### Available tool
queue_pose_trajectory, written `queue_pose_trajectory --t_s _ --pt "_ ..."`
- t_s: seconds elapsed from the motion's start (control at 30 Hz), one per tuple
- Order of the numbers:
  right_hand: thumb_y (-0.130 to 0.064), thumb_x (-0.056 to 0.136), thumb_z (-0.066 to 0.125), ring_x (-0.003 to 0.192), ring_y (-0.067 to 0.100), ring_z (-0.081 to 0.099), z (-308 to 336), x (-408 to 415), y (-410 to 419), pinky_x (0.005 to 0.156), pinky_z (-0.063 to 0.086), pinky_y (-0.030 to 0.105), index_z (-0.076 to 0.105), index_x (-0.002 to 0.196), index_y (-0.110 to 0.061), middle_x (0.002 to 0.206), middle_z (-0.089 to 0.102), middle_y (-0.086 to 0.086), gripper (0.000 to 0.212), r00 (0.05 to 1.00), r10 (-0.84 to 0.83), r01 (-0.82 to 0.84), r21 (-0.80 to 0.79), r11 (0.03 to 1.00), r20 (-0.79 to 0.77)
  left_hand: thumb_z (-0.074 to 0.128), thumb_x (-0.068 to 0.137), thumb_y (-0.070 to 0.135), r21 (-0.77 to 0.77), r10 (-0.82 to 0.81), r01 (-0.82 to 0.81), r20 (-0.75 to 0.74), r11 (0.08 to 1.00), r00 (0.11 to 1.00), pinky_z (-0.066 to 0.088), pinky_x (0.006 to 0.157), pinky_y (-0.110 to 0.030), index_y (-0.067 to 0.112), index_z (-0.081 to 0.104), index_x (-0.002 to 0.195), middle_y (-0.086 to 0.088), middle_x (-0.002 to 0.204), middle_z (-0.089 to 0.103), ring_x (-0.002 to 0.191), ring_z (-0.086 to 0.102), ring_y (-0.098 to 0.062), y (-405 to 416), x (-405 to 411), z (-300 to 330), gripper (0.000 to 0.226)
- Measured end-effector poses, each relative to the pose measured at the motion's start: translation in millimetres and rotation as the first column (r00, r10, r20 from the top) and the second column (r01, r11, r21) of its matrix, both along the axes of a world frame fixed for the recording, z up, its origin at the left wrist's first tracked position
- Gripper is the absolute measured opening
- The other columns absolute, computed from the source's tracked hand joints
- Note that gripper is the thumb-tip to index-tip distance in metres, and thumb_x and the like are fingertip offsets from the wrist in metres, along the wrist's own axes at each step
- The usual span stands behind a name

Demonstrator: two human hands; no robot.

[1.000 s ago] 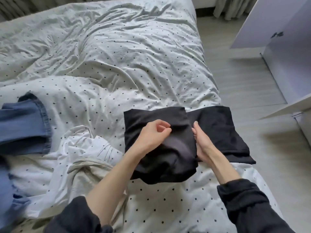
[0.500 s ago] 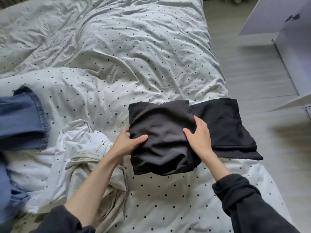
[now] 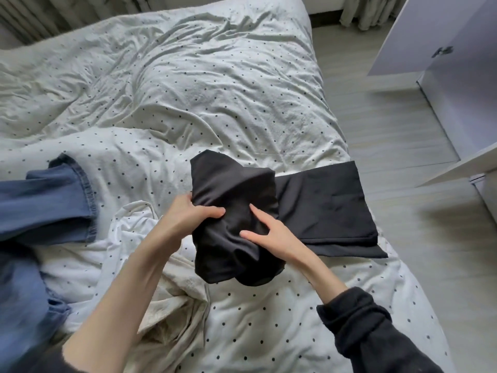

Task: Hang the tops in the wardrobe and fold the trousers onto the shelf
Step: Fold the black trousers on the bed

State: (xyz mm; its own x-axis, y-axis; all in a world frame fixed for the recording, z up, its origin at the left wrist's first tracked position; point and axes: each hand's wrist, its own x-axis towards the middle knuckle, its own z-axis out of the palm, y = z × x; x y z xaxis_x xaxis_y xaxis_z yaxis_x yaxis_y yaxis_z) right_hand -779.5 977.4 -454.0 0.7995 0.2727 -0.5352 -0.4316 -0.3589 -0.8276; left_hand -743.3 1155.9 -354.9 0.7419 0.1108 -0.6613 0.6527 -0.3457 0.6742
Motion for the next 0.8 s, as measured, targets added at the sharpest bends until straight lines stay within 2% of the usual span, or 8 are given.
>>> queue_pose_trajectory --t_s 0.13,0.23,0.33,0.43,0.57,0.63,0.7,0.8 --pt "-0.022 0.088 0.065 0.131 -0.005 0.029 21 13 38 0.109 0.022 0.012 0.025 0.149 -0.023 0.146 0.031 -0.014 0.072 0.999 0.049 -0.047 0.282 0.958 0.002 0.081 0.062 0.020 0.141 -0.035 0.029 0.043 0.990 0.998 0.053 0.061 -0.027 0.010 0.064 0.098 -0.005 0.088 0.069 0.074 0.065 -0.016 17 16 42 0.041" --pt "-0.015 0.091 0.062 0.128 -0.003 0.034 25 23 52 0.109 0.028 0.016 0.031 0.147 -0.023 0.138 0.038 -0.018 0.064 0.998 0.056 -0.051 0.331 0.942 -0.006 0.070 0.038 0.043 0.359 -0.149 0.119 0.056 0.926 0.987 0.056 0.078 -0.043 0.013 0.065 0.092 -0.007 0.089 0.070 0.083 0.067 -0.024 11 29 51 0.062" --pt "-0.016 0.089 0.062 0.112 0.008 0.058 16 23 28 0.095 0.046 0.026 0.055 0.132 -0.024 0.123 0.063 -0.007 0.044 0.993 -0.108 0.117 0.282 0.952 -0.048 0.066 0.048 0.039 0.402 -0.234 0.201 0.034 0.893 0.972 0.055 0.074 -0.042 0.008 0.061 0.093 -0.011 0.091 0.067 0.085 0.064 -0.027 -18 28 41 0.054" --pt "-0.025 0.096 0.052 0.097 0.014 0.062 9 16 -19 0.076 0.053 0.030 0.062 0.120 -0.021 0.115 0.065 0.001 0.026 0.901 -0.338 0.413 0.303 0.859 -0.272 0.066 0.071 0.031 0.409 -0.311 0.276 0.020 0.870 0.950 0.045 0.072 -0.032 0.008 0.049 0.106 -0.011 0.105 0.060 0.098 0.058 -0.029 -60 26 15 0.046" --pt "-0.044 0.098 0.038 0.100 0.020 0.063 0 10 -75 0.072 0.054 0.033 0.062 0.120 -0.018 0.117 0.065 0.008 0.041 0.797 -0.398 0.584 0.410 0.701 -0.455 0.063 0.080 0.037 0.426 -0.478 0.425 0.020 0.799 0.878 0.044 0.091 -0.036 0.010 0.039 0.117 -0.014 0.120 0.057 0.113 0.053 -0.034 -127 26 -19 0.052" --pt "-0.048 0.098 0.036 0.103 0.018 0.065 -18 10 -93 0.087 0.052 0.036 0.066 0.113 -0.017 0.114 0.068 0.008 0.046 0.765 -0.451 0.623 0.352 0.698 -0.459 0.060 0.083 0.047 0.345 -0.594 0.549 0.032 0.762 0.804 0.042 0.096 -0.037 0.012 0.038 0.128 -0.011 0.124 0.056 0.117 0.052 -0.030 -153 25 -37 0.061" --pt "-0.051 0.097 0.036 0.114 0.017 0.059 -38 10 -104 0.103 0.044 0.038 0.061 0.122 -0.016 0.123 0.064 0.005 0.050 0.752 -0.532 0.629 0.179 0.757 -0.390 0.054 0.088 0.049 0.289 -0.698 0.667 0.008 0.687 0.716 0.039 0.102 -0.037 0.019 0.035 0.139 -0.006 0.132 0.054 0.123 0.048 -0.024 -159 23 -53 0.062" --pt "-0.039 0.100 0.038 0.124 0.014 0.045 -64 2 -117 0.104 0.039 0.032 0.053 0.130 -0.015 0.130 0.052 -0.002 0.042 0.810 -0.567 0.559 -0.097 0.824 -0.150 0.044 0.095 0.043 0.515 -0.845 0.746 -0.075 0.423 0.530 0.022 0.113 -0.049 0.028 0.030 0.145 0.000 0.151 0.033 0.141 0.024 -0.022 -133 23 -80 0.054"
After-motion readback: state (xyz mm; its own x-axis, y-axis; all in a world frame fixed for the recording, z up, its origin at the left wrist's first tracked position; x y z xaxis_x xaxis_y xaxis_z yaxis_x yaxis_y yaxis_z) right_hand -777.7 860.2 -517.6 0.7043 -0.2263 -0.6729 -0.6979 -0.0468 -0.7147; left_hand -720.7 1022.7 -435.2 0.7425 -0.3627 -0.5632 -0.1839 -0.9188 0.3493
